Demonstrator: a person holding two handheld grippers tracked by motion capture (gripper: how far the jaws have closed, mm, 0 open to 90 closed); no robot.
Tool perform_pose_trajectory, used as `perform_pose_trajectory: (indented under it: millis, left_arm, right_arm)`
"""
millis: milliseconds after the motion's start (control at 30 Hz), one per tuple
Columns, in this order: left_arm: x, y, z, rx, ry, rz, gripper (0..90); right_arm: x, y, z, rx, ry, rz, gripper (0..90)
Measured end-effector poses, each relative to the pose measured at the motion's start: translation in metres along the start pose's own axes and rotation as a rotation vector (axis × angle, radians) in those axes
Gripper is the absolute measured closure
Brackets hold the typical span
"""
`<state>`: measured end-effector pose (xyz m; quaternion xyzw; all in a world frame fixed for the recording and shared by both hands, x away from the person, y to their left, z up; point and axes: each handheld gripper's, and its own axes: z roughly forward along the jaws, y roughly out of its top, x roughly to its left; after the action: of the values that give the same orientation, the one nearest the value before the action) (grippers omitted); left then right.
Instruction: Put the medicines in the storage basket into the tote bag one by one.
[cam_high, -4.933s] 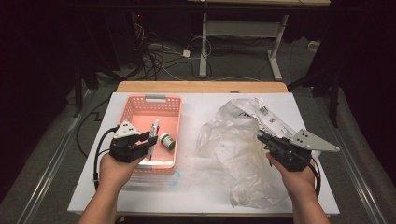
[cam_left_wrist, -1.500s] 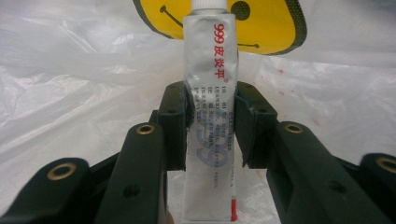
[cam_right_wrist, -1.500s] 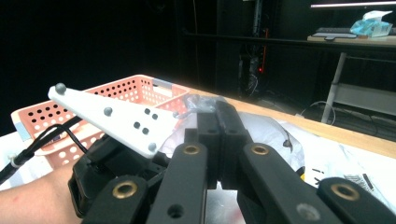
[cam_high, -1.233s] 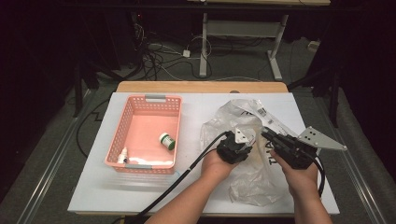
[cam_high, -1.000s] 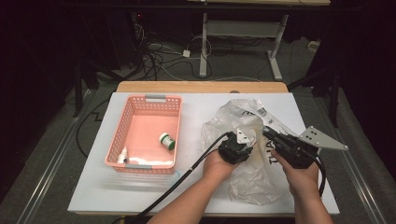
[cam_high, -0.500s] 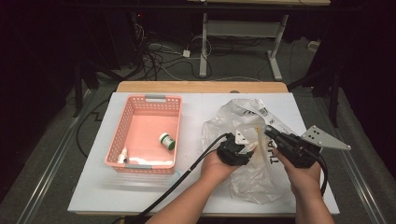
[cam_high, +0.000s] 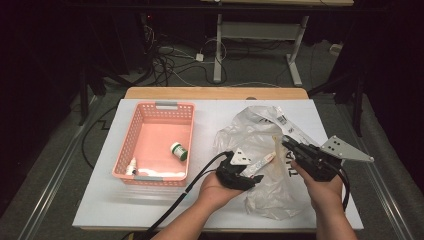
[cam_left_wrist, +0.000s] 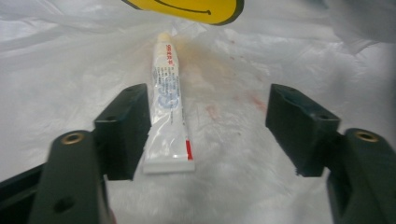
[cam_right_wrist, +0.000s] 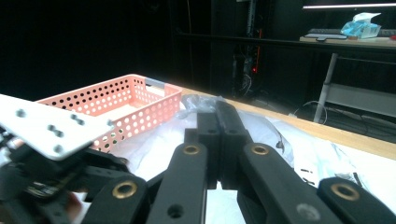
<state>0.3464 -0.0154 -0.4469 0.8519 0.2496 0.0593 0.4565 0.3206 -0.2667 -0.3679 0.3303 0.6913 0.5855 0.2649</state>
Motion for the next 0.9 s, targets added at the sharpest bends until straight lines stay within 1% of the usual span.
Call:
perform_pose_trajectory:
  millis: [67, 133, 233, 300, 367, 467, 567, 700, 767, 833, 900]
  left_arm:
    - [-0.002, -0.004, -0.009, -0.015, -0.011, 0.008, 26.6]
    - [-0.005, -0.007, -0.017, -0.026, -0.001, 0.015, 21.9]
    - [-0.007, -0.011, -0.029, -0.048, -0.005, -0.006, 15.7]
    - [-0.009, -0.013, -0.035, -0.054, -0.004, -0.002, 14.1]
    - [-0.009, -0.014, -0.04, -0.052, 0.0, 0.003, 10.8]
    - [-0.009, -0.017, -0.045, -0.053, 0.005, -0.006, 6.4]
    - [-0.01, -0.018, -0.05, -0.04, 0.009, -0.005, 0.6]
    - [-0.015, -0.02, -0.06, -0.038, 0.003, 0.0, 0.0]
    - [-0.018, -0.021, -0.067, -0.047, -0.001, -0.004, 0.0]
    - [-0.02, -0.022, -0.072, -0.055, 0.007, 0.003, 0.0]
    - [-0.02, -0.022, -0.075, -0.048, 0.021, 0.013, 0.0]
  right_arm:
    - [0.001, 0.0, 0.0, -0.001, 0.001, 0.005, 90.0]
    - [0.001, 0.0, 0.001, -0.001, 0.002, 0.002, 90.0]
    - [0.002, 0.0, 0.002, 0.004, 0.005, -0.001, 90.0]
    - [0.002, 0.0, 0.002, 0.006, 0.004, -0.002, 90.0]
    - [0.002, 0.0, 0.002, 0.007, 0.003, 0.0, 90.0]
    - [0.002, -0.001, 0.002, 0.011, 0.001, 0.0, 90.0]
    - [0.002, -0.001, 0.001, 0.011, 0.001, -0.004, 90.0]
    - [0.002, -0.002, 0.001, 0.014, 0.001, -0.007, 90.0]
    - [0.003, -0.001, 0.001, 0.014, 0.002, -0.008, 90.0]
    - [0.003, -0.001, 0.001, 0.012, 0.0, -0.008, 90.0]
    - [0.004, -0.001, 0.001, 0.013, 0.001, -0.012, 90.0]
